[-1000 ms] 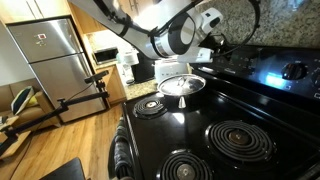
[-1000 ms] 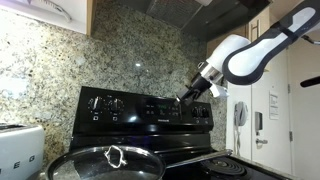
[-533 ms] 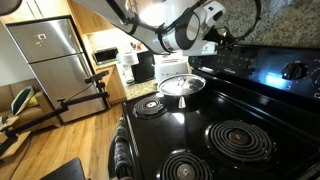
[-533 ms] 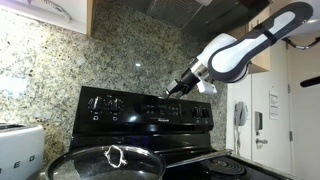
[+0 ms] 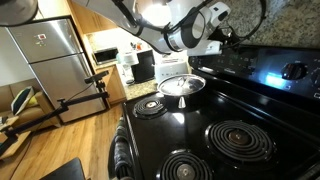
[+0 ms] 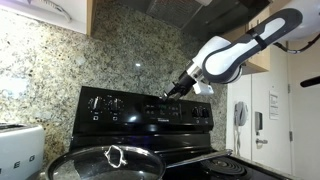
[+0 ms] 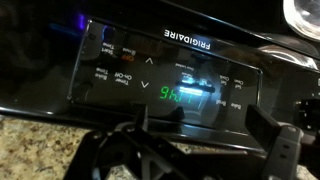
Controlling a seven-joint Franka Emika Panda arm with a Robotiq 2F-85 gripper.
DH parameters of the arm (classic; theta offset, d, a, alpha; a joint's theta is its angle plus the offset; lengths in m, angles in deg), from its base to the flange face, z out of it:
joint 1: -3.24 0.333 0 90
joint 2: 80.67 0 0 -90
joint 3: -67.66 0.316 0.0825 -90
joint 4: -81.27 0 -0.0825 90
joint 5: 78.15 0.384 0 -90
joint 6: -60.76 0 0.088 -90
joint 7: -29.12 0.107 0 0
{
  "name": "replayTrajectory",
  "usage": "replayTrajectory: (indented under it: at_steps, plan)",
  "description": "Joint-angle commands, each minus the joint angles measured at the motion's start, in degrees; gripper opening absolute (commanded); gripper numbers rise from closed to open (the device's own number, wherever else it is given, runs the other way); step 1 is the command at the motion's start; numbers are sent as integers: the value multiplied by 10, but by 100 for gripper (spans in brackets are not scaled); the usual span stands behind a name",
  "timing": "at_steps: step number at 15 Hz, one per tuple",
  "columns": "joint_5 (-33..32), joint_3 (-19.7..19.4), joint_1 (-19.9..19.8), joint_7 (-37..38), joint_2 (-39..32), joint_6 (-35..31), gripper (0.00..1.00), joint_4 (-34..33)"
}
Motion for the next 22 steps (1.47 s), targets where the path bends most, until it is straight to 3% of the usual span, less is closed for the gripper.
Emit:
replayTrajectory:
  at_steps: [1,3,5,6,9,10,12,13,14,22]
  plan:
    - [3,-14,9,-1,3,11,100,1]
    - [-12,-28,17,12,5,18,100,2]
    - [8,13,-29,-42,50,26,100,30]
    - [3,-1,-33,-43,52,18,100,32]
    - [5,16,-75,-87,58,9,100,40]
    - [-9,-7,-62,-80,67,13,100,48]
    - [-18,-11,-69,-97,64,8,100,56]
    - [-17,0,-76,-112,68,12,100,65]
    - [-7,-6,-75,-94,40,2,100,28]
    - [-9,-3,-73,-101,42,2,100,39]
